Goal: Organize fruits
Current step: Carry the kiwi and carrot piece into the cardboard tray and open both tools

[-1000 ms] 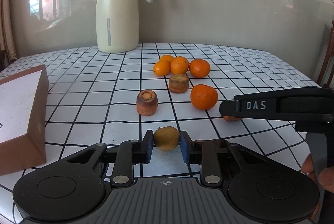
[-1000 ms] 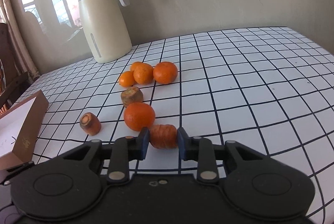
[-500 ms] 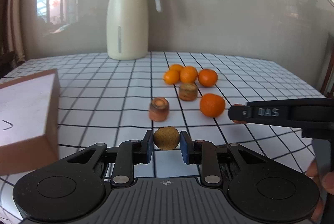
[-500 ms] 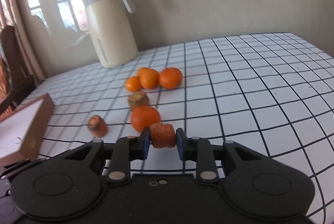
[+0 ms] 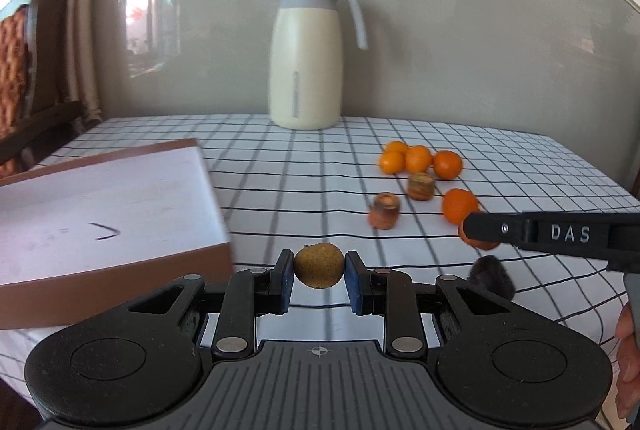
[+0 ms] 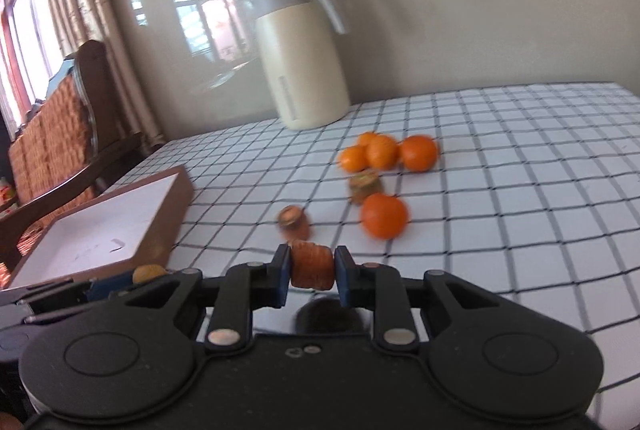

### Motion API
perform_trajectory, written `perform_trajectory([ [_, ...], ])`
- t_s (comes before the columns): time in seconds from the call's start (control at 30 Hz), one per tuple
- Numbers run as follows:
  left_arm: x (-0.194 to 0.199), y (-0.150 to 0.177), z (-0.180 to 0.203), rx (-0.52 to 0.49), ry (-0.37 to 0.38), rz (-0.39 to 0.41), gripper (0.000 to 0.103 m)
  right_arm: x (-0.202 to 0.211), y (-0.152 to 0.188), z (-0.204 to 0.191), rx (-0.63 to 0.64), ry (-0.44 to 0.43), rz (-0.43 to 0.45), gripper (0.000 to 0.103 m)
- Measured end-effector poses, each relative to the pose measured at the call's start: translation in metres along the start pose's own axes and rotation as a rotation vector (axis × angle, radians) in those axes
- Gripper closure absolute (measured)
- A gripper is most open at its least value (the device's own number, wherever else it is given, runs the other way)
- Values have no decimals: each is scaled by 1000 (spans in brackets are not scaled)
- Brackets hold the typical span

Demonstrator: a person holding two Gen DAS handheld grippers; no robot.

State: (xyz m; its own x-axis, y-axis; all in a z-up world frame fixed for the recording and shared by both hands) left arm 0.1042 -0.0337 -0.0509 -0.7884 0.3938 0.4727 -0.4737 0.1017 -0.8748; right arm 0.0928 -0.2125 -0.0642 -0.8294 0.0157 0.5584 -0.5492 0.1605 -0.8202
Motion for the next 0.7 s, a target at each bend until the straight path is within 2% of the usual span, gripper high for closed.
perform_trajectory([
  [0.47,66,7,-79,83,-147,83,75,8,6,-83,93,-244,25,88],
  [0.7,87,11,-118,146,-244,135,75,4,3,-119,118,-310,53,88],
])
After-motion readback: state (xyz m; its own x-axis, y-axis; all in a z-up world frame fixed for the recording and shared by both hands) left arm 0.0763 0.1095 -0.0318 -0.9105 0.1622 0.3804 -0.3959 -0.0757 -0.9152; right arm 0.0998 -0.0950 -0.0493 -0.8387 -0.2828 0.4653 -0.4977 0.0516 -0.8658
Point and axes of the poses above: each gripper's, at about its wrist camera, not at the fingertips, and x roughly against the way its jaws point, z to its right, y to its underside, the point moved 3 cm from there along -x, roughly the way its jaws point, and after that the axes turned 11 degrees about y, right-handed, at the moved point
